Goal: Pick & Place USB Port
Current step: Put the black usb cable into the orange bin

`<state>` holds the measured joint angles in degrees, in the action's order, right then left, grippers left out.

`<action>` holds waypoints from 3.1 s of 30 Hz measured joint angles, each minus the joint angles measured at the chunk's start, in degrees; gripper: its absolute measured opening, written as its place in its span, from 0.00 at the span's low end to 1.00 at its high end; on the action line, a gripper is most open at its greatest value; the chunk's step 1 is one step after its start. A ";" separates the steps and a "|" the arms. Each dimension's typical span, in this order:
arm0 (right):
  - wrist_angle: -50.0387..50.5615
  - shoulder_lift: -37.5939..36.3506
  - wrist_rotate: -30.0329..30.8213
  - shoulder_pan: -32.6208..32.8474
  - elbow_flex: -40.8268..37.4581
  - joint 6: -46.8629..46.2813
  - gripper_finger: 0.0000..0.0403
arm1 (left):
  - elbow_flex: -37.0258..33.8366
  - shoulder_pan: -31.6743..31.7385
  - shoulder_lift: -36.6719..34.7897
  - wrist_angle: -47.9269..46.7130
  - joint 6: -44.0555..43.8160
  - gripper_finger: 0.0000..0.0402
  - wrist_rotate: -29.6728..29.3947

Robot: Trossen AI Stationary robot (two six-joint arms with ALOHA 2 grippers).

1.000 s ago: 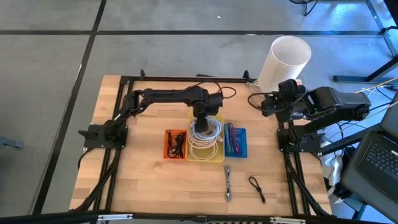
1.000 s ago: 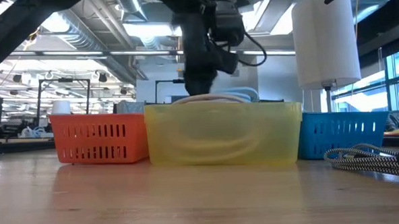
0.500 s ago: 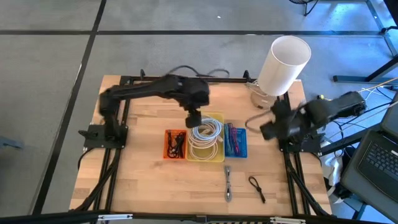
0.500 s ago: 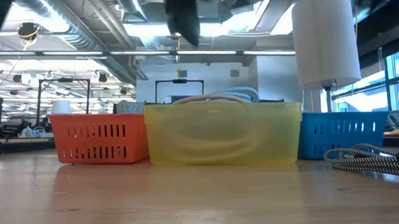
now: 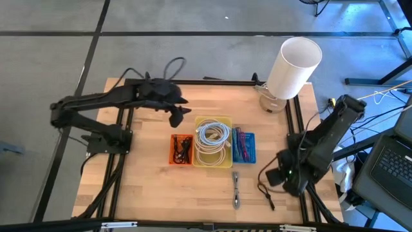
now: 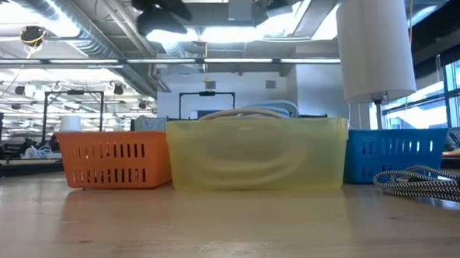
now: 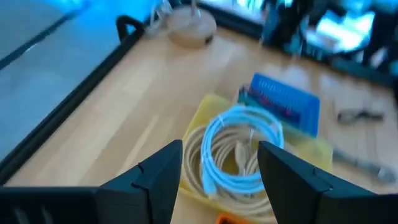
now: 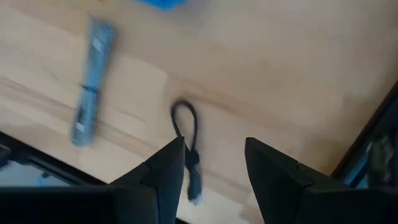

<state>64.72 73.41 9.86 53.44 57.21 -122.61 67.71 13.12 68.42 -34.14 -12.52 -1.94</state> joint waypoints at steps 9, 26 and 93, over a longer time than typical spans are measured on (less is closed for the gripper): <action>-11.69 11.42 -5.05 2.04 -0.48 -0.04 0.42 | -9.08 1.88 -7.08 10.97 -4.89 0.50 -1.45; -19.94 22.73 -9.68 2.05 -0.48 1.77 0.42 | -9.16 3.24 -6.94 18.17 -0.29 0.50 -3.60; -28.99 2.95 24.33 -34.65 30.40 94.33 0.07 | -2.20 3.22 8.10 57.05 -10.29 0.50 18.46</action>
<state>35.73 76.36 34.19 18.79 87.61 -28.27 65.51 16.34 76.52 22.91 -22.81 16.52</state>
